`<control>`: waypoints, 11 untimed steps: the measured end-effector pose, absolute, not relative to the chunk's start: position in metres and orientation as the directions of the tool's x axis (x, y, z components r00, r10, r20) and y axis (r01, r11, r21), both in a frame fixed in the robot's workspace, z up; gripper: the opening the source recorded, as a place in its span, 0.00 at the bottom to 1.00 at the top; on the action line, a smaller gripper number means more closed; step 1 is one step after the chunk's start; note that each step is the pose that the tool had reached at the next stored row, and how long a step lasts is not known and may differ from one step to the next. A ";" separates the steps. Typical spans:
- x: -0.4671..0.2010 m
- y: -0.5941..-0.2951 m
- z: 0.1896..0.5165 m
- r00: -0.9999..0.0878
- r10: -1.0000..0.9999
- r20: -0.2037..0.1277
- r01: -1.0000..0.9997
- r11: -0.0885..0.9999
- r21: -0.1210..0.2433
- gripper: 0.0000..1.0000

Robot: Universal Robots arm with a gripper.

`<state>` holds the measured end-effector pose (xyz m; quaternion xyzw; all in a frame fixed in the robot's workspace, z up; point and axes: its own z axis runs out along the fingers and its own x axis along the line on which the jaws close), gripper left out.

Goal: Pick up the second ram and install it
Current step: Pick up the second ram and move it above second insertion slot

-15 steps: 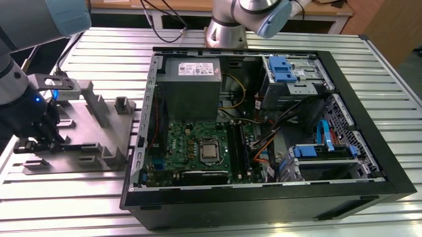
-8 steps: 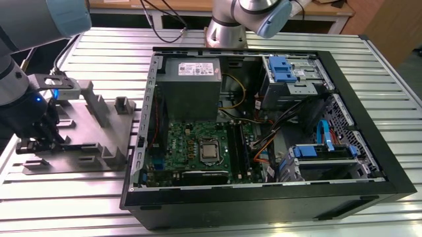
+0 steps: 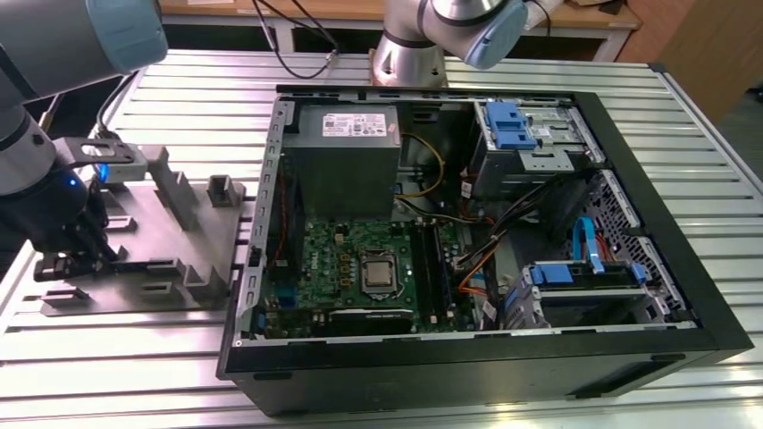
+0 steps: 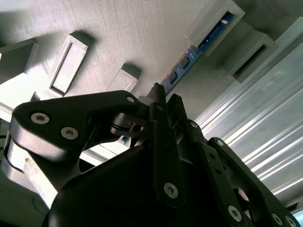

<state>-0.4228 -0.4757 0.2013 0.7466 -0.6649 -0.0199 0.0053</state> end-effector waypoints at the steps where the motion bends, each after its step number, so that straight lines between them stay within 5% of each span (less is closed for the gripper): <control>1: -0.423 -0.476 0.201 0.115 -0.993 -0.023 -0.993 -0.116 0.034 0.24; 11: -0.423 -0.476 0.200 0.076 -0.997 -0.025 -0.996 -0.077 0.034 0.24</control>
